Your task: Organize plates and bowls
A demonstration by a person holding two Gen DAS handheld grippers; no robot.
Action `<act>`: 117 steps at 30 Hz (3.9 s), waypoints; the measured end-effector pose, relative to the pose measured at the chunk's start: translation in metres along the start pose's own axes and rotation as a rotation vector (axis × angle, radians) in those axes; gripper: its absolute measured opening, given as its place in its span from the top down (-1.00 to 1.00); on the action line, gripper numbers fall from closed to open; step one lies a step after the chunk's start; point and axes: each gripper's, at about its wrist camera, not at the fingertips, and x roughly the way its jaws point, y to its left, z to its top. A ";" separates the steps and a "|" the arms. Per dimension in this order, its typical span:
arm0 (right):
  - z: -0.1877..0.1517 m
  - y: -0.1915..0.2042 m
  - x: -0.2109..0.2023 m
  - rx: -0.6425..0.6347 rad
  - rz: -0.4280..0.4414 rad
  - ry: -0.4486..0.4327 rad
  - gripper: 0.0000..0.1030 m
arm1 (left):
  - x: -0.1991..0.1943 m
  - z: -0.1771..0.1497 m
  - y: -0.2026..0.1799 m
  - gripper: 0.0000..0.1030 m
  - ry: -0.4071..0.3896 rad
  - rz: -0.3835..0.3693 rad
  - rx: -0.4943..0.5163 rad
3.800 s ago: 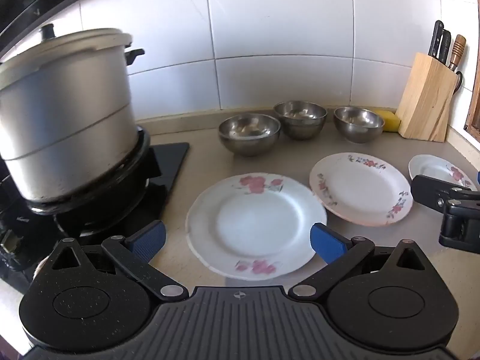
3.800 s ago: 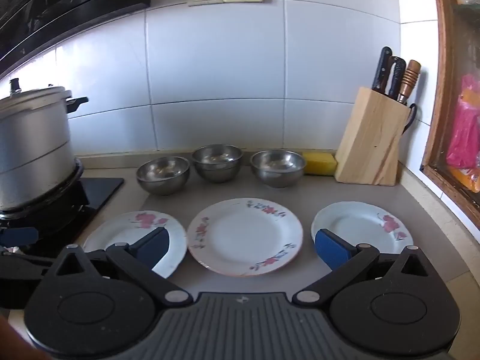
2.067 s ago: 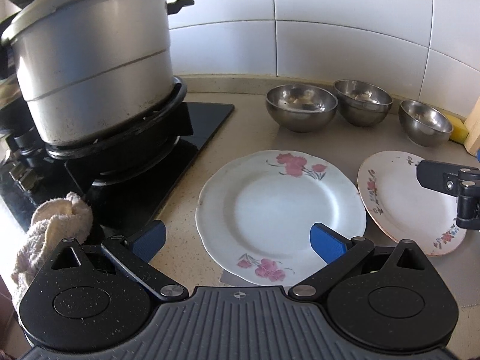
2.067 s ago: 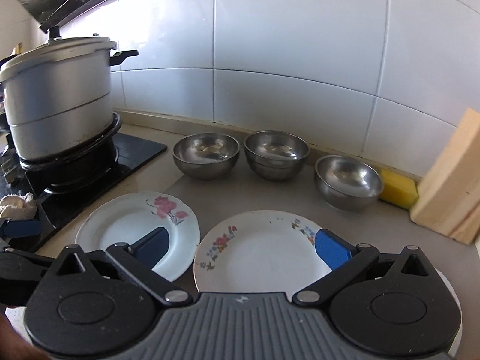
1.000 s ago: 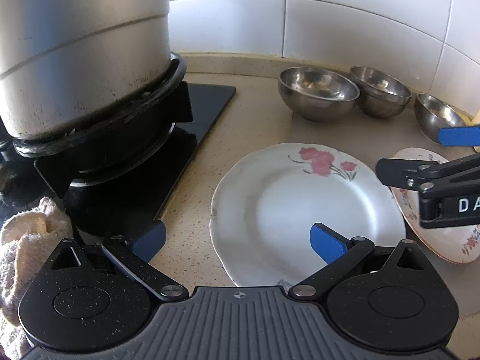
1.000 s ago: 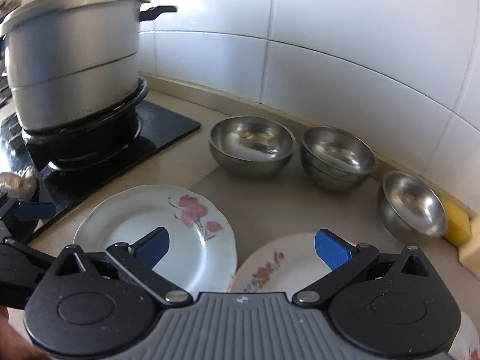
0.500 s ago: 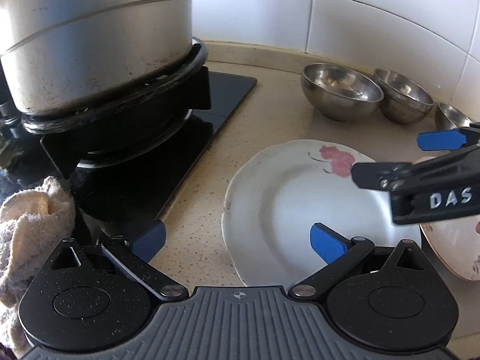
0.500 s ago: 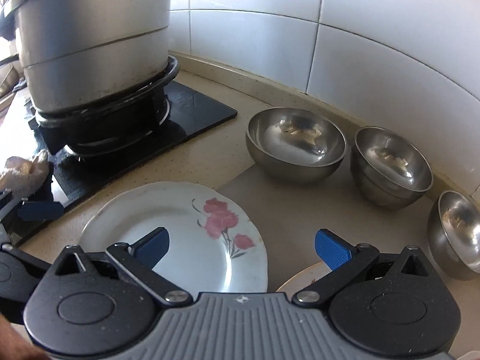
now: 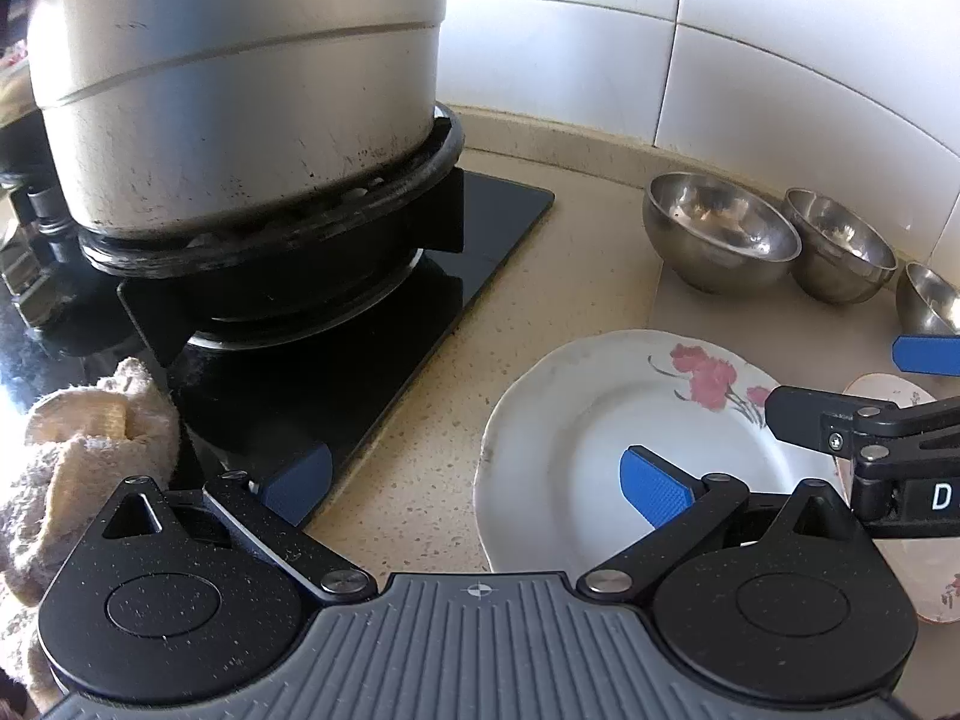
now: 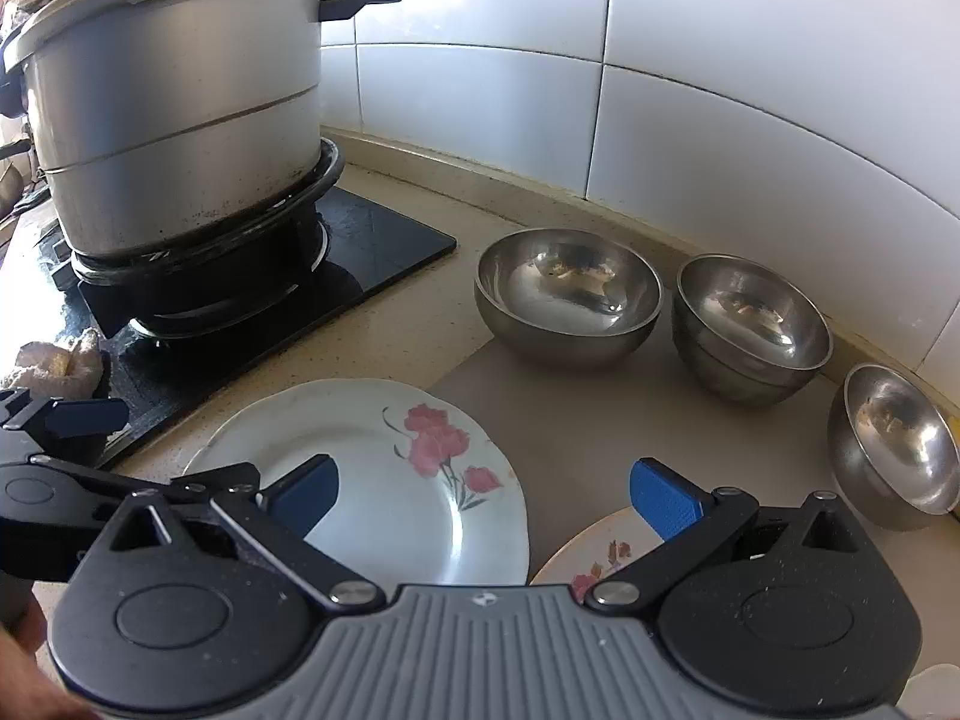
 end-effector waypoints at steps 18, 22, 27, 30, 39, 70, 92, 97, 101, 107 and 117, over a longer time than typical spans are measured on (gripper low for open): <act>-0.005 -0.004 0.004 -0.015 -0.073 0.016 -0.75 | -0.014 -0.004 0.005 -0.90 -0.023 -0.009 -0.048; -0.004 -0.003 0.009 -0.019 -0.070 0.030 -0.75 | -0.012 -0.004 0.004 -0.90 -0.020 -0.016 -0.046; 0.004 -0.002 0.021 -0.038 -0.069 0.049 -0.75 | -0.005 -0.004 0.001 -0.90 -0.006 -0.021 -0.043; 0.009 -0.006 0.028 -0.034 -0.062 0.057 -0.75 | 0.000 -0.005 0.000 -0.90 0.003 -0.021 -0.040; 0.013 -0.021 0.055 -0.018 -0.033 0.118 -0.75 | 0.009 -0.012 -0.004 -0.90 0.037 -0.021 -0.040; 0.021 -0.031 0.070 0.056 0.346 0.240 -0.26 | 0.012 -0.021 -0.018 -0.57 0.027 -0.126 -0.064; 0.004 -0.058 0.062 0.351 0.481 0.314 -0.20 | 0.007 -0.024 -0.010 -0.27 0.010 -0.068 -0.088; -0.003 -0.061 0.059 0.389 0.512 0.305 -0.19 | -0.002 -0.034 0.003 -0.23 0.004 -0.134 -0.033; -0.012 -0.060 0.051 0.370 0.542 0.291 -0.19 | -0.010 -0.045 0.007 -0.26 -0.016 -0.148 -0.005; -0.019 -0.049 0.043 0.409 0.451 0.269 -0.17 | -0.011 -0.045 0.003 -0.21 -0.012 -0.132 -0.039; -0.020 -0.051 0.031 0.529 0.438 0.245 -0.16 | -0.013 -0.032 0.011 -0.16 0.022 -0.152 -0.069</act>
